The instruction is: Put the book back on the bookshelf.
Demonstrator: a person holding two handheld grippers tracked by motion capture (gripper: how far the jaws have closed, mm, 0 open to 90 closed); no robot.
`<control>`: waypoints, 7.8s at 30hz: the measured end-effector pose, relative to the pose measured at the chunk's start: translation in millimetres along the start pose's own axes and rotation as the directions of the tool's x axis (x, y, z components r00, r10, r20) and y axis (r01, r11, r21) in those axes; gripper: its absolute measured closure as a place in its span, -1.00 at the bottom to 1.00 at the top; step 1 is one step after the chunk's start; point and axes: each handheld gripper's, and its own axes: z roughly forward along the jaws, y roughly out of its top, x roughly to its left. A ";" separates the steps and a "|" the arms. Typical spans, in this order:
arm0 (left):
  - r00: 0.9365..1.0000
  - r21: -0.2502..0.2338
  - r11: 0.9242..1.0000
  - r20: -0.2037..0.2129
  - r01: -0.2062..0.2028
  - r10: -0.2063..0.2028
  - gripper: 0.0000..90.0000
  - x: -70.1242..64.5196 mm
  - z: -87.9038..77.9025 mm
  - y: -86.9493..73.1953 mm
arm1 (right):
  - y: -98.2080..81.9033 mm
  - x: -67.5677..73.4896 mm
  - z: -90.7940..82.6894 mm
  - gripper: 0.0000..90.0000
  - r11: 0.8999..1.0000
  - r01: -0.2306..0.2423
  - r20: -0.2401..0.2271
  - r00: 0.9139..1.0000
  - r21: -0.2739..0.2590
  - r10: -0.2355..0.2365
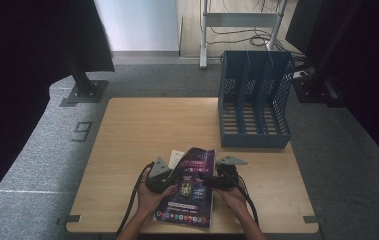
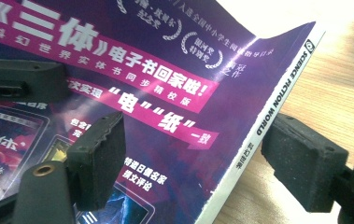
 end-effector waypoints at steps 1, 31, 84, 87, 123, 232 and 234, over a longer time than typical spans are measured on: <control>1.000 0.006 1.000 -0.007 -0.006 0.006 0.93 0.3 0.9 -0.7 | 0.5 0.8 0.2 -0.52 1.000 0.002 0.001 1.000 0.001 -0.002; 0.999 0.111 0.993 -0.030 0.033 -0.030 0.89 14.3 19.7 -16.8 | 3.6 4.9 14.9 -0.51 0.999 0.023 0.005 1.000 0.042 -0.024; 0.999 0.101 0.994 -0.023 0.044 -0.042 0.89 15.0 19.3 -15.9 | 3.9 -14.1 38.1 -0.04 0.995 0.008 -0.029 1.000 0.098 -0.006; 0.999 0.094 0.995 -0.026 0.043 -0.041 0.89 14.1 17.6 -14.6 | 4.6 -14.6 36.7 0.01 0.995 0.007 -0.032 0.999 0.095 -0.004; 1.000 -0.074 0.997 -0.013 -0.022 0.021 0.89 -0.2 -24.8 17.3 | 26.7 -1.0 -19.2 0.46 0.984 0.144 -0.072 0.986 -0.105 -0.152; 0.994 -0.244 0.964 -0.026 -0.109 0.106 0.91 -5.7 -54.7 42.8 | 42.0 32.8 -80.3 0.76 0.844 0.281 -0.019 0.946 -0.456 -0.325; 0.994 -0.242 0.964 -0.023 -0.110 0.108 0.89 -5.3 -56.9 41.4 | 41.0 33.8 -81.4 0.76 0.844 0.279 -0.026 0.945 -0.459 -0.326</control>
